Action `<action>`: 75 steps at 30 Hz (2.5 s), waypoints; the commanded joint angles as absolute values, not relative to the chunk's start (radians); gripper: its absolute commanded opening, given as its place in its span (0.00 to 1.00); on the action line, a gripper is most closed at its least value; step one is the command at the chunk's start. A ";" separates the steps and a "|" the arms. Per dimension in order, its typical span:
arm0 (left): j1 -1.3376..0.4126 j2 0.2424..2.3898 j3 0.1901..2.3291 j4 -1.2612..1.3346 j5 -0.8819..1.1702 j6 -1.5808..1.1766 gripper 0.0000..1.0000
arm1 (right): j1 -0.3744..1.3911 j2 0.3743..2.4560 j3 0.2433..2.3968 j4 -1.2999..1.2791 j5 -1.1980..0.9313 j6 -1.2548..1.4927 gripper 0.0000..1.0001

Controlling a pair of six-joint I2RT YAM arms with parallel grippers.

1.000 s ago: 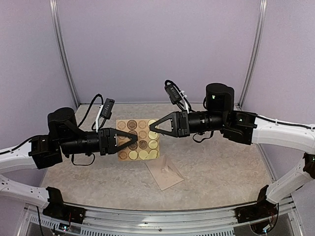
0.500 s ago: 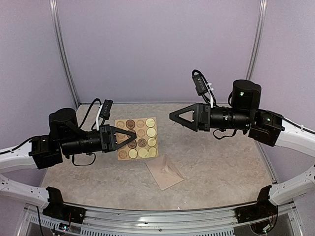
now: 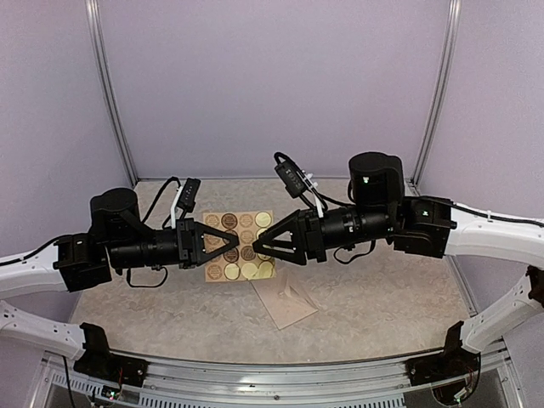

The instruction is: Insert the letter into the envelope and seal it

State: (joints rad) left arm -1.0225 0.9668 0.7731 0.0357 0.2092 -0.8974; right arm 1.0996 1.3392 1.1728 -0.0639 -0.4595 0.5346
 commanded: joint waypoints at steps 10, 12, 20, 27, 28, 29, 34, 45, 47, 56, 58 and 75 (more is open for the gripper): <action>-1.025 0.967 0.770 0.114 0.320 -0.898 0.00 | 1.107 1.401 1.203 -0.065 -0.489 0.518 0.46; -1.026 0.961 0.765 0.126 0.323 -0.901 0.00 | 1.107 1.407 1.199 -0.056 -0.504 0.522 0.44; -1.026 0.951 0.748 0.158 0.337 -0.917 0.00 | 1.108 1.416 1.177 -0.002 -0.557 0.535 0.38; -1.026 0.951 0.747 0.178 0.352 -0.924 0.00 | 1.107 1.428 1.172 -0.002 -0.574 0.535 0.33; -1.026 0.951 0.746 0.180 0.353 -0.925 0.00 | 1.108 1.428 1.170 -0.003 -0.572 0.535 0.33; -1.026 0.951 0.746 0.183 0.355 -0.927 0.00 | 1.108 1.427 1.169 -0.002 -0.571 0.535 0.33; -1.029 0.952 0.746 0.192 0.361 -0.932 0.00 | 1.108 1.420 1.163 -0.002 -0.559 0.535 0.33; -1.031 0.900 0.732 0.231 0.332 -0.902 0.00 | 1.101 1.289 1.051 0.058 -0.335 0.624 0.77; -1.031 0.893 0.728 0.249 0.335 -0.902 0.00 | 1.101 1.280 1.024 0.110 -0.372 0.646 0.82; -1.031 0.909 0.733 0.266 0.353 -0.901 0.00 | 1.111 1.305 0.975 0.409 -0.591 0.738 0.67; -1.032 0.911 0.732 0.270 0.353 -0.901 0.00 | 1.110 1.317 0.976 0.442 -0.607 0.748 0.56; -1.032 0.904 0.719 0.272 0.345 -0.904 0.00 | 1.112 1.369 0.991 0.477 -0.630 0.768 0.12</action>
State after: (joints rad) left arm -1.0245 0.9077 0.7341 0.2398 0.3370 -0.9154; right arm 1.1049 1.3632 0.9829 0.4404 -0.6140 0.7650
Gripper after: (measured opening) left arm 0.003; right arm 0.101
